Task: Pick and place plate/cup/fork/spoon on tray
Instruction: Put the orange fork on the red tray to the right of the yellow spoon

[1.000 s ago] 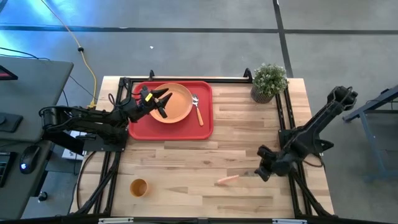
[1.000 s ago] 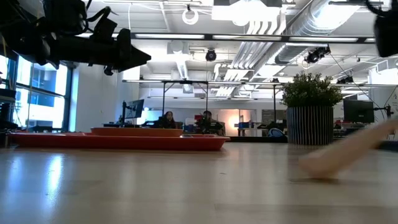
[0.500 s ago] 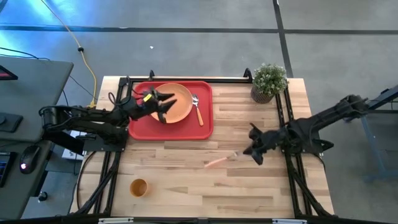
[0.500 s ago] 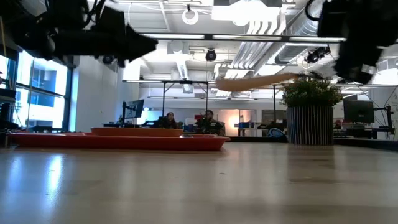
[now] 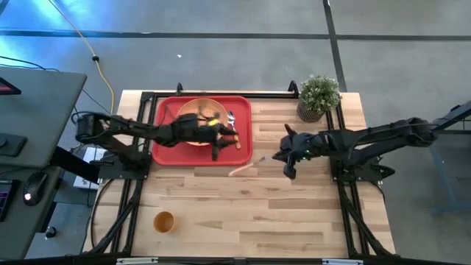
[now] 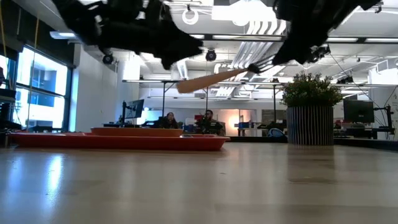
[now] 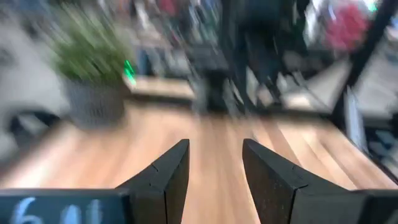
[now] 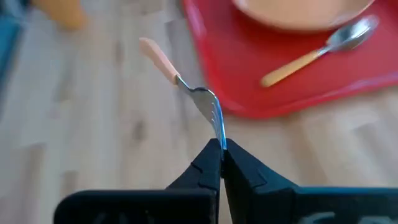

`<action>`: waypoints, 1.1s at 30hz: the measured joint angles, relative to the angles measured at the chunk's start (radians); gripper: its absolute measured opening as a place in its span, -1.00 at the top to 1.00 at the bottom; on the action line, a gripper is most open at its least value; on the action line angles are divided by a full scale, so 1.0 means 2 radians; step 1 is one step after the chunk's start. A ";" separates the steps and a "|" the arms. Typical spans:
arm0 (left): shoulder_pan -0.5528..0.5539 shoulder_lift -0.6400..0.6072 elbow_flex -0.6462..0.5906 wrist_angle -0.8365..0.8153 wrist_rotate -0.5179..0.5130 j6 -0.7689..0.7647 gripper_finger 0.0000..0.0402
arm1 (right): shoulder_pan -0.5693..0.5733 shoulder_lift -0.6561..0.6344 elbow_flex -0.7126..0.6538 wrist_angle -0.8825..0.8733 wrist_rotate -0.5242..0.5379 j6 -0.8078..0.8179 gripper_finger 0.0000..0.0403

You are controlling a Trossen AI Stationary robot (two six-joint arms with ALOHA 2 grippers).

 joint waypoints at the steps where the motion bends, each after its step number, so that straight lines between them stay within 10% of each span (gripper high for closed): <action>1: -0.001 0.009 0.016 -0.042 0.015 -0.001 0.30 | -0.002 0.009 0.011 -0.008 0.017 -0.018 1.00; 6: -0.001 0.025 0.052 -0.165 0.029 0.005 0.30 | -0.003 0.042 0.058 -0.058 0.088 -0.081 1.00; 26: -0.016 0.040 0.053 -0.168 -0.049 0.029 0.31 | -0.052 0.054 0.112 -0.030 0.050 -0.165 1.00; 33: -0.012 0.040 0.053 -0.170 -0.041 0.045 0.76 | -0.055 0.054 0.112 0.024 0.070 -0.155 0.99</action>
